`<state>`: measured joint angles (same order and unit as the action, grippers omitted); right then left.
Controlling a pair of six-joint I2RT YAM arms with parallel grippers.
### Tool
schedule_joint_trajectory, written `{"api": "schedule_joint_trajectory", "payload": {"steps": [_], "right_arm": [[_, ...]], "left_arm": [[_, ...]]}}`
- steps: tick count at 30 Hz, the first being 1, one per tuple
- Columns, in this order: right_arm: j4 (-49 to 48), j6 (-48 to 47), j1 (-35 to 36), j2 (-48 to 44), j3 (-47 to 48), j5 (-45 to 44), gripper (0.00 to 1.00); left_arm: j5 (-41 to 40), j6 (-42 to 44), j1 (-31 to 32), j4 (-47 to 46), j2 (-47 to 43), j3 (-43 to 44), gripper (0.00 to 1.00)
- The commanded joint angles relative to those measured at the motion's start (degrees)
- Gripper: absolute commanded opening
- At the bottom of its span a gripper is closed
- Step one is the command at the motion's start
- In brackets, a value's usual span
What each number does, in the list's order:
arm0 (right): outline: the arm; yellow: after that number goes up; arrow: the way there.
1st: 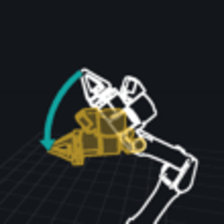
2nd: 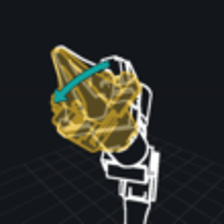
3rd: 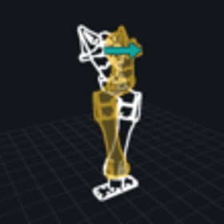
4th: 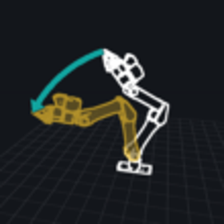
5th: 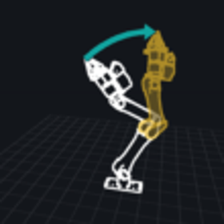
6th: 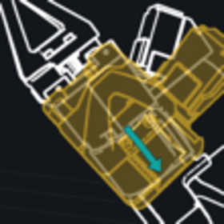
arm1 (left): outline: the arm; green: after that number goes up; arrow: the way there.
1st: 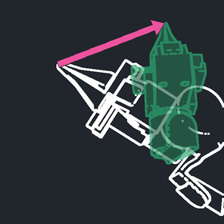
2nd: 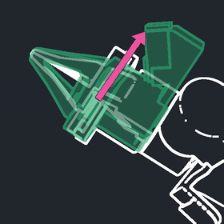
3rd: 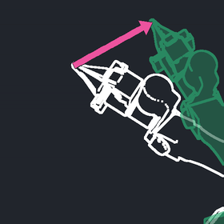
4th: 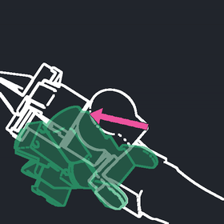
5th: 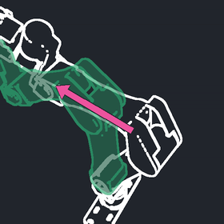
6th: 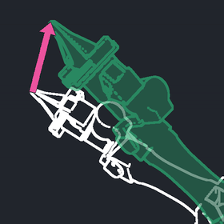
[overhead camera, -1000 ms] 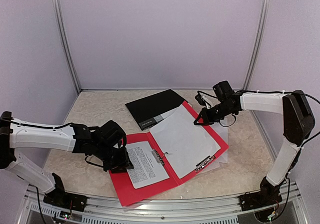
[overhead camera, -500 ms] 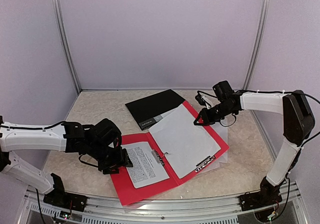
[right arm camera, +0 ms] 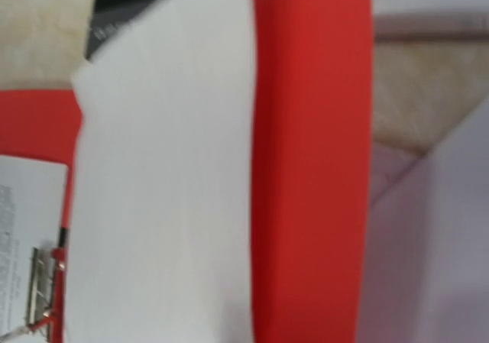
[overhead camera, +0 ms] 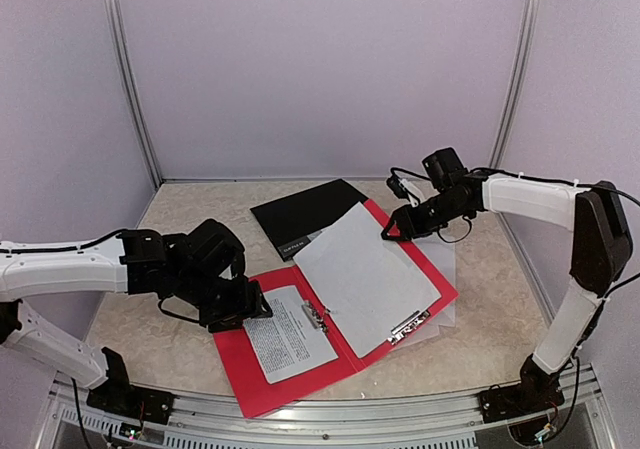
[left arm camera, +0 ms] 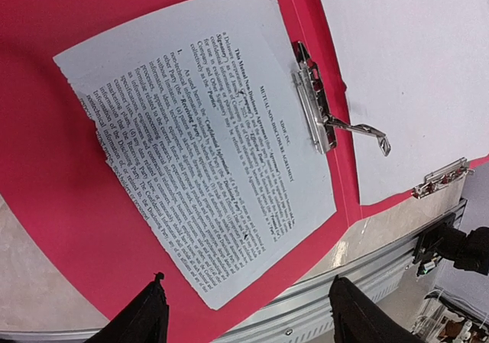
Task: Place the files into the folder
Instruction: Place the folder with some files at the center of the board, then clamp the file and folder with some files.
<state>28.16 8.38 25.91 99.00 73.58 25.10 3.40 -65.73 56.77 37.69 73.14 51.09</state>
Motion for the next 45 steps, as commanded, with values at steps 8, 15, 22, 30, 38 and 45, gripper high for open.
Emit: {"api": "schedule_joint_trajectory", "payload": {"steps": [8, 15, 22, 30, 38, 45], "right_arm": [[4.4, -1.2, 4.4, -3.8, 6.9, -6.3, 0.53], [5.4, -1.4, 7.0, -5.1, 10.3, -8.3, 0.57], [6.7, -2.0, 10.4, -5.1, 14.5, -10.4, 0.59], [9.0, -3.7, 14.6, -3.3, 17.4, -12.7, 0.6], [1.6, -3.4, 18.7, -6.9, 5.4, -8.4, 0.52], [-1.6, -2.2, 21.6, -7.6, -2.1, -6.8, 0.52]], "left_arm": [[1.3, 7.1, -0.2, -6.7, 7.2, 4.8, 0.7], [3.1, 9.2, -2.0, -9.6, 9.7, 4.8, 0.7], [4.7, 11.2, -3.6, -12.8, 11.3, 4.5, 0.71], [7.0, 13.6, -5.7, -15.3, 14.5, 7.7, 0.71], [8.8, 12.6, -6.1, -18.2, 14.8, 5.2, 0.71], [9.6, 12.4, -5.9, -18.2, 14.1, 4.2, 0.71]]}}
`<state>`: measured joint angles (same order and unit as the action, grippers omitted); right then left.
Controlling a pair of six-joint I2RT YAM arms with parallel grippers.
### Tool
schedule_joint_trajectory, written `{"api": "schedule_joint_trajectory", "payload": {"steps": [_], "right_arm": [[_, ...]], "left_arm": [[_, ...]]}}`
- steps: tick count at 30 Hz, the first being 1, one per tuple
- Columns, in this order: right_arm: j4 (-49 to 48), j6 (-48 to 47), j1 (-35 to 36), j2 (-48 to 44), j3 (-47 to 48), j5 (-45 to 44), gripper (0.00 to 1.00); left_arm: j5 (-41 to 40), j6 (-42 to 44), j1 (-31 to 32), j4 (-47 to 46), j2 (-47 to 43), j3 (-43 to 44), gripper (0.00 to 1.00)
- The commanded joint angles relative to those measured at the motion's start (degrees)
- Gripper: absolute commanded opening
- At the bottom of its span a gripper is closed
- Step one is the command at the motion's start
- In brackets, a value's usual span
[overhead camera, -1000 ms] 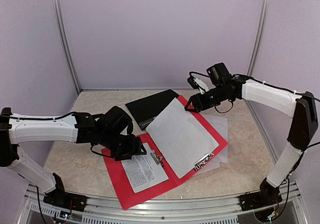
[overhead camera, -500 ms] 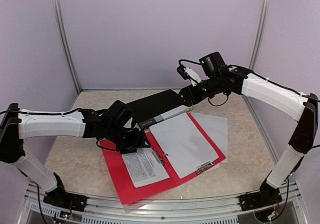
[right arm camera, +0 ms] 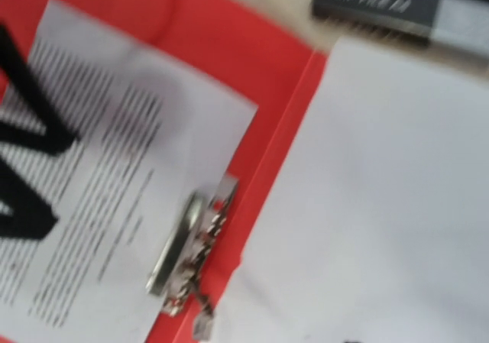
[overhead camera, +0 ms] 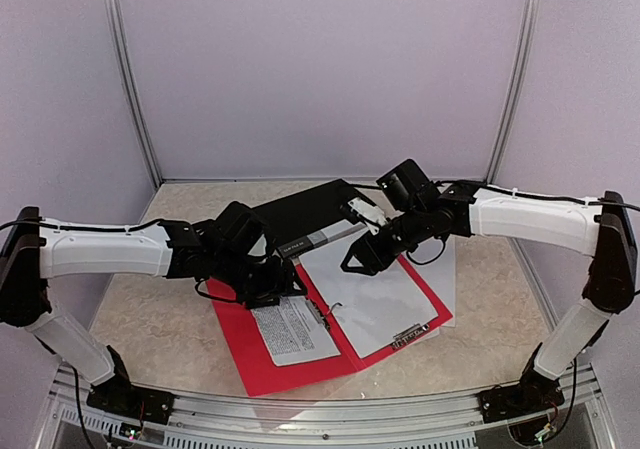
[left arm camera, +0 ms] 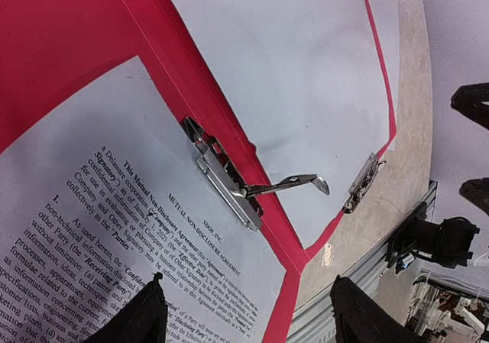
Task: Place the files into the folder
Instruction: Clamp the file and folder with some files.
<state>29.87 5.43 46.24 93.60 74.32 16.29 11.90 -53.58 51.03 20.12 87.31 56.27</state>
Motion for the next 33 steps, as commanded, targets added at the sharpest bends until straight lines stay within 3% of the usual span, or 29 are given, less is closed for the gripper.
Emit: {"api": "schedule_joint_trajectory", "payload": {"steps": [1, 19, 33], "right_arm": [[-3.6, 0.8, 1.6, -2.2, -3.5, 2.3, 0.52], [-4.4, -2.2, 7.1, 4.1, -7.4, 1.8, 0.44], [-3.9, -3.5, 8.2, 8.5, -6.7, -1.7, 0.29]], "left_arm": [[1.1, 0.2, -0.1, -0.6, -0.1, -1.1, 0.71], [0.9, -1.3, 0.9, -1.7, 0.2, -2.4, 0.71], [1.0, -1.1, 0.9, -1.6, 0.1, -3.3, 0.71]]}}
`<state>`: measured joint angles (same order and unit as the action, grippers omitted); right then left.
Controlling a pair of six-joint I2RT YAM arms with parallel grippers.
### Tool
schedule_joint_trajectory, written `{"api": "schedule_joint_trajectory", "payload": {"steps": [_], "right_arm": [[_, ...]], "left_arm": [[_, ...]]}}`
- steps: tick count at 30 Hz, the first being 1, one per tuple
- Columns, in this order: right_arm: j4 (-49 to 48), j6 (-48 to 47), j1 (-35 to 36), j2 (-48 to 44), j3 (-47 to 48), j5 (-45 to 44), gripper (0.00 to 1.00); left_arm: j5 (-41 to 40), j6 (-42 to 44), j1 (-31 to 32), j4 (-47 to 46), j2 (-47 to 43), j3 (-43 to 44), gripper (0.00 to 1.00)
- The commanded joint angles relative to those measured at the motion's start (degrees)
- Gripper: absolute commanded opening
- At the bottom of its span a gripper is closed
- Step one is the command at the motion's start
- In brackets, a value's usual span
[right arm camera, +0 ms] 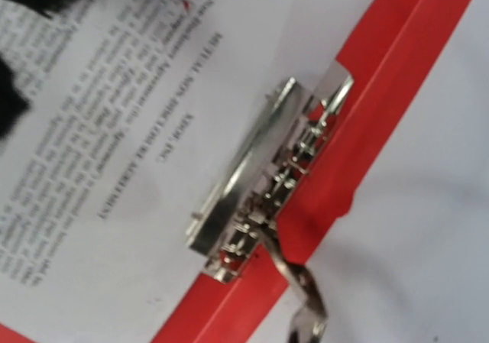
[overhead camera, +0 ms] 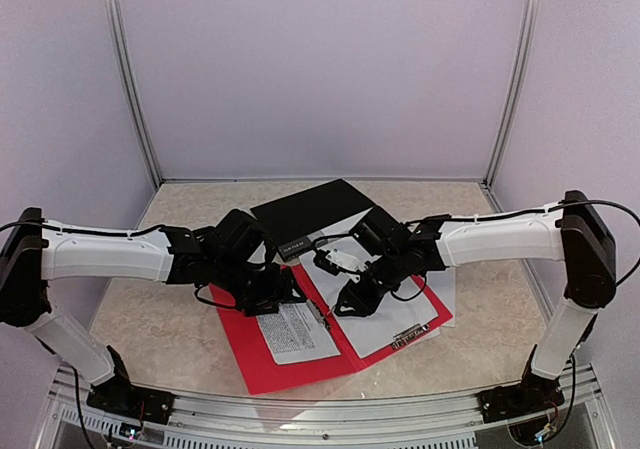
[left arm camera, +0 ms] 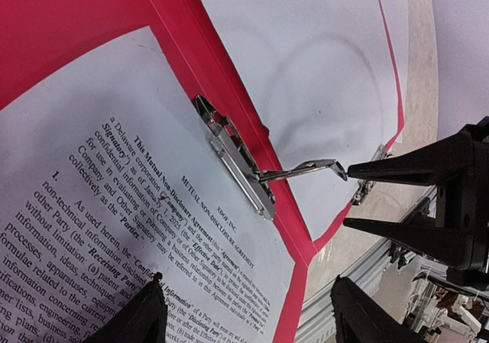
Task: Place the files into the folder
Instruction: Clamp the file and folder with some files.
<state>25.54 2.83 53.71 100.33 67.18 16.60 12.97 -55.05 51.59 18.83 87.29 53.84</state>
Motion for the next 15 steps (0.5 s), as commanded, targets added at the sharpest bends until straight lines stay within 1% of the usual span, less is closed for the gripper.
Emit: {"api": "schedule_joint_trajectory", "payload": {"steps": [1, 9, 15], "right_arm": [[0.7, -1.1, 0.7, 2.1, 0.7, -2.3, 0.29], [2.8, -2.2, 0.8, 3.5, 3.1, -5.1, 0.27], [3.0, -2.2, 0.9, 0.8, 3.9, -5.6, 0.27]], "left_arm": [[-0.1, 0.3, 0.3, -0.2, 0.2, -0.9, 0.71], [0.0, 0.6, 0.3, -0.1, 0.0, -0.9, 0.71], [0.1, 0.6, 0.3, 0.0, 0.0, -1.0, 0.71]]}}
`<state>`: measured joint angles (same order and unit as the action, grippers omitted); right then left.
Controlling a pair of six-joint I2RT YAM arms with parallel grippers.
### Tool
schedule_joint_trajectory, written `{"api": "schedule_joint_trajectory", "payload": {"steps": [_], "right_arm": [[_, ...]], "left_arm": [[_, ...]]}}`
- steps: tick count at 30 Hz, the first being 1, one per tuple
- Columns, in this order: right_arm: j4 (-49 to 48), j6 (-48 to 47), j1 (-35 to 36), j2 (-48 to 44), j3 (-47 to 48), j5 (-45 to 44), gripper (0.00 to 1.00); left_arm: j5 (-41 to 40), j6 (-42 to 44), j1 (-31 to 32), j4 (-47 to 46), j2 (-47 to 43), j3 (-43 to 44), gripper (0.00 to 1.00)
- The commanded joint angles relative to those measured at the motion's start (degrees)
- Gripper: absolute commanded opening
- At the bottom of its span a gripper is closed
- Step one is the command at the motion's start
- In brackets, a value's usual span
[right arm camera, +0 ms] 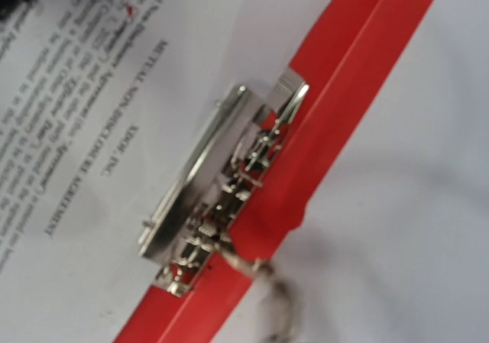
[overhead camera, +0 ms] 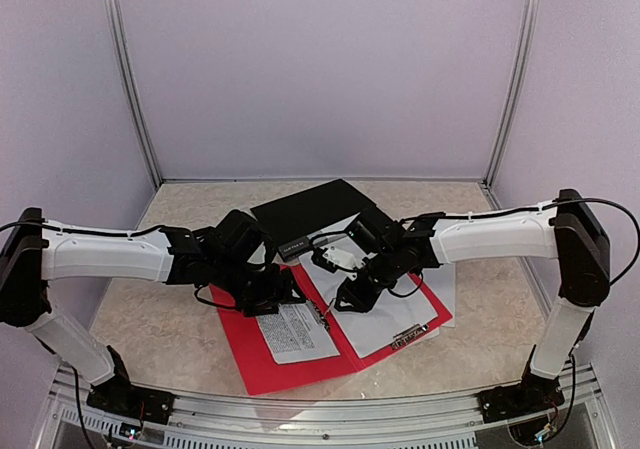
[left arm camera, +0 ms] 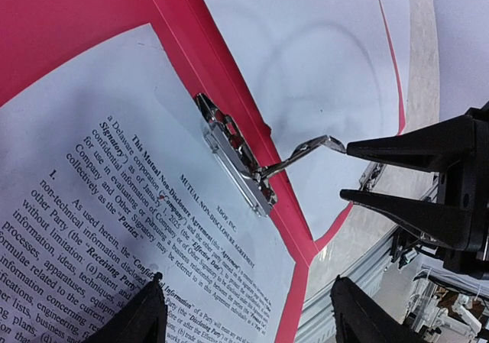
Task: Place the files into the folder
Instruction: Clamp the file and folder with some files.
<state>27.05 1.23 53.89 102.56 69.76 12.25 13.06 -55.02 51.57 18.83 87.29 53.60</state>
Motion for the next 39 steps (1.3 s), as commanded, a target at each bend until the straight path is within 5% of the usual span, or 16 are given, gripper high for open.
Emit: {"api": "schedule_joint_trajectory", "payload": {"steps": [1, 22, 39], "right_arm": [[1.4, -0.6, 0.7, -2.1, 1.4, -1.2, 0.27], [1.1, -4.6, 0.7, 1.7, 4.0, -3.6, 0.32], [3.6, -7.4, 0.6, 5.1, 7.2, -3.2, 0.19]], "left_arm": [[0.0, 0.6, 0.3, 0.0, 0.0, -0.8, 0.71], [0.1, 0.6, 0.3, 0.2, -0.6, -1.0, 0.71], [0.1, 0.5, 0.2, 0.4, -0.7, -1.1, 0.71]]}}
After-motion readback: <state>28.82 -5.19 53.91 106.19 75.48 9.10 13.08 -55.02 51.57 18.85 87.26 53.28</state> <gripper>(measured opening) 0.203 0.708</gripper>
